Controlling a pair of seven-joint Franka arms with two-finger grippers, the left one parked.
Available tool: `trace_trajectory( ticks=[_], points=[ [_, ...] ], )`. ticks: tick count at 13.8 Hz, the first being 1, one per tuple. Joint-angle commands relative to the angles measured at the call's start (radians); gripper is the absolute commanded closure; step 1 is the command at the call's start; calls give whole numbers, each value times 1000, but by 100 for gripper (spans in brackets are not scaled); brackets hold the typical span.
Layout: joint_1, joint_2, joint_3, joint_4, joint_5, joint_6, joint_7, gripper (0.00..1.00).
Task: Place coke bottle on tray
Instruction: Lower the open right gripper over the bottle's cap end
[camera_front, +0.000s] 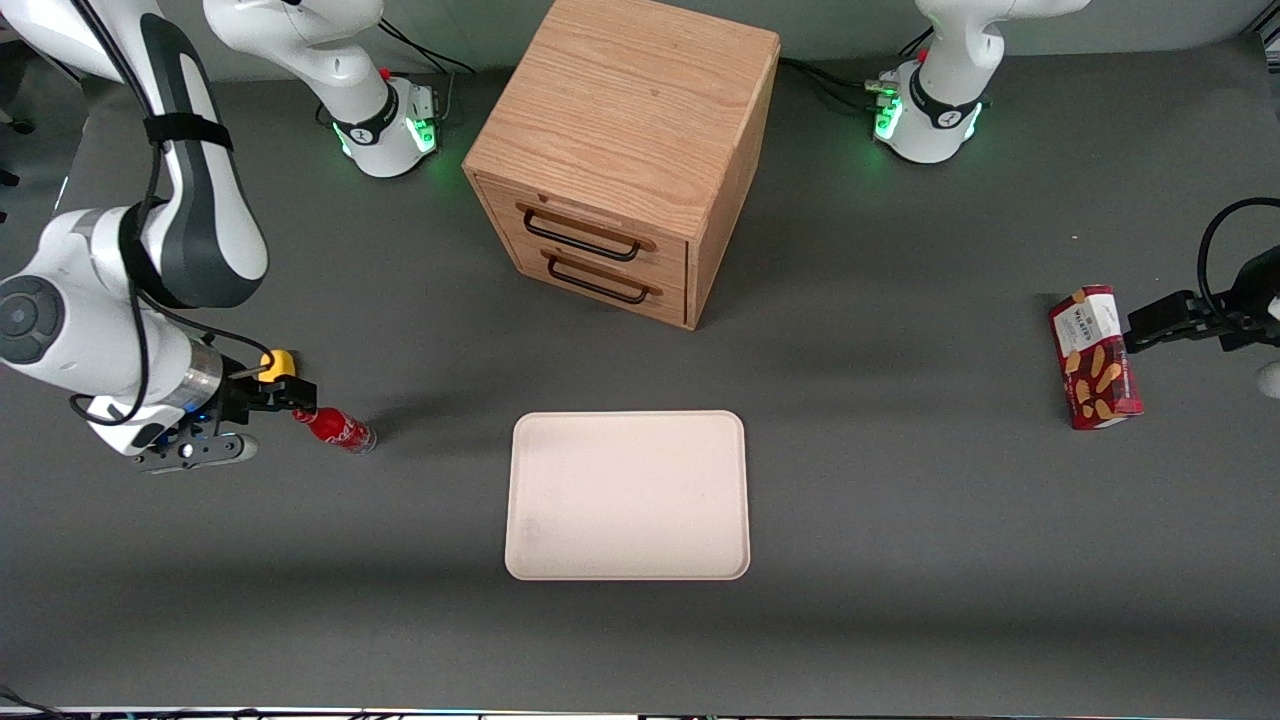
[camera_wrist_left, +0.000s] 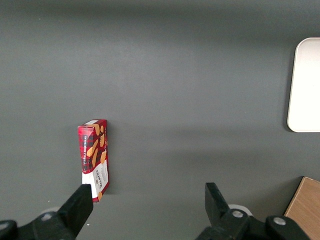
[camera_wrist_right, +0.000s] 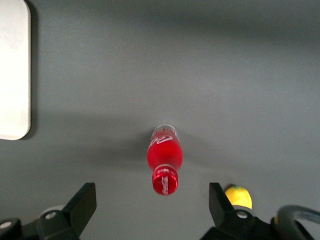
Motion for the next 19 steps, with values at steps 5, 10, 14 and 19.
trace_trajectory(
  ticks=[5, 10, 14, 19],
  points=[
    [8, -75, -10, -238, 6, 264, -22, 0],
    [7, -75, -13, -255, 6, 310, -22, 0],
    [5, -64, -15, -258, 6, 342, -24, 0],
    [5, -64, -15, -270, 8, 355, -22, 0]
  ],
)
